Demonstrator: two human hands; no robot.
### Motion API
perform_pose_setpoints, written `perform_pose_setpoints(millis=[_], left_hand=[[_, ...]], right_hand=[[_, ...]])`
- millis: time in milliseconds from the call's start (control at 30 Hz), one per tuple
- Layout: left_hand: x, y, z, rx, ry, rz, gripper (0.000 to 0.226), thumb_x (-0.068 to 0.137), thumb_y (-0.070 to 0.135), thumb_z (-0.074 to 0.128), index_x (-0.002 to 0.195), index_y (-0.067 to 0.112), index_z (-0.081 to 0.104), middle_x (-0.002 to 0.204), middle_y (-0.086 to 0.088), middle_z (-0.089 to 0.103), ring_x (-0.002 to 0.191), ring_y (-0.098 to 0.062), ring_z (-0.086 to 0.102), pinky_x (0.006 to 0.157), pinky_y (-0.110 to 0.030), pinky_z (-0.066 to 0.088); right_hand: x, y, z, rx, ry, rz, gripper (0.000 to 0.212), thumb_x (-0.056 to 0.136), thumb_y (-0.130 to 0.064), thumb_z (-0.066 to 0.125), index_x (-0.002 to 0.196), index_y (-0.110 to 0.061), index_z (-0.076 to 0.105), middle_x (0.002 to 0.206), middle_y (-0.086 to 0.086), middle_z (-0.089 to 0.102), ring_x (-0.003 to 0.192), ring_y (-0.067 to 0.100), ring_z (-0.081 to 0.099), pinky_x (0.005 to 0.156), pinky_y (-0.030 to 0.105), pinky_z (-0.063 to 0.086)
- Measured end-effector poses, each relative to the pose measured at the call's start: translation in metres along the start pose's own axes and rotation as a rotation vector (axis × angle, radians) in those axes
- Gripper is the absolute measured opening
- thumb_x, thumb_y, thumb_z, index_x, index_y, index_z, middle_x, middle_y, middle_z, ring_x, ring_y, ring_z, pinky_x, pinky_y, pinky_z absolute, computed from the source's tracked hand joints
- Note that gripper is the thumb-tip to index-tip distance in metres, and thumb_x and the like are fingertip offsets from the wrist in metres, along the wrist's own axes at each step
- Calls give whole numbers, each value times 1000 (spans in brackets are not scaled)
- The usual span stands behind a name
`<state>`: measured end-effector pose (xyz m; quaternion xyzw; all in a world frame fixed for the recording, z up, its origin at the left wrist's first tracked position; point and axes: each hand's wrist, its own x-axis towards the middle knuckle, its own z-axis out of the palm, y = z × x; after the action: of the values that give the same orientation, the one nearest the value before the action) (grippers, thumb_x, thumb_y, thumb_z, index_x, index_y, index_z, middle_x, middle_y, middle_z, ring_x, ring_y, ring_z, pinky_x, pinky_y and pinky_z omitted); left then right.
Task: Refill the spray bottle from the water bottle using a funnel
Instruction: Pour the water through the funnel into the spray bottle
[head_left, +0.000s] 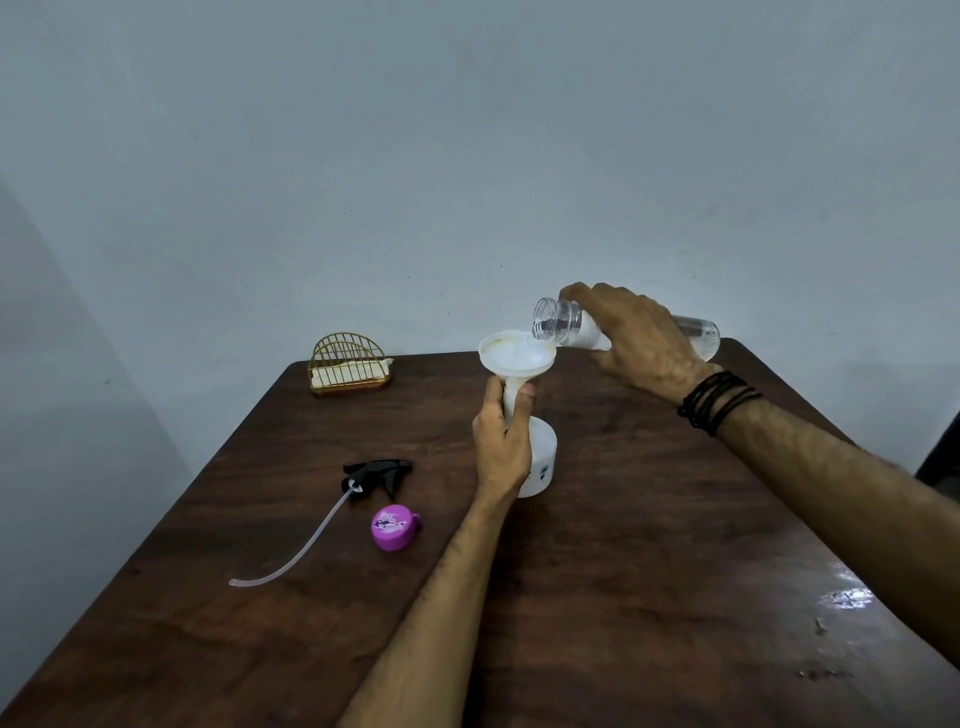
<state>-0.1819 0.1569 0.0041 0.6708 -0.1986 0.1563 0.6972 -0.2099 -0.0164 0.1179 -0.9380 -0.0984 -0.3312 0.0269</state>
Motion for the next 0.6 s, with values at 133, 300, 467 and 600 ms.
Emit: perform_pose_setpoints(millis=[133, 300, 467, 600], left_hand=[[1, 0, 0, 2, -8, 0, 15, 102, 26, 56, 114, 19, 60, 92, 0, 68, 81, -3, 62, 72, -21, 51], [2, -3, 0, 15, 4, 6, 19, 101, 26, 56, 114, 11, 61, 91, -1, 68, 79, -1, 62, 70, -18, 50], [2, -5, 1, 21, 8, 3, 20, 101, 26, 57, 113, 11, 61, 92, -1, 69, 81, -2, 62, 71, -16, 49], [2, -6, 1, 20, 7, 0, 20, 101, 27, 56, 113, 12, 61, 91, -3, 69, 81, -5, 63, 71, -19, 50]], right_hand=[[2, 4, -1, -38, 9, -10, 55, 78, -6, 64, 129, -22, 51, 89, 2, 54, 76, 29, 54, 65, 34, 36], [4, 8, -3, -87, 10, -23, 62, 73, -4, 66, 130, -21, 50, 91, 4, 56, 76, 30, 54, 66, 33, 33], [6, 14, -5, -96, 2, -41, 66, 70, -2, 66, 130, -22, 48, 93, 3, 57, 78, 28, 52, 68, 33, 32], [7, 17, -5, -97, -4, -51, 67, 69, -3, 66, 131, -22, 47, 95, 3, 57, 79, 28, 53, 68, 33, 32]])
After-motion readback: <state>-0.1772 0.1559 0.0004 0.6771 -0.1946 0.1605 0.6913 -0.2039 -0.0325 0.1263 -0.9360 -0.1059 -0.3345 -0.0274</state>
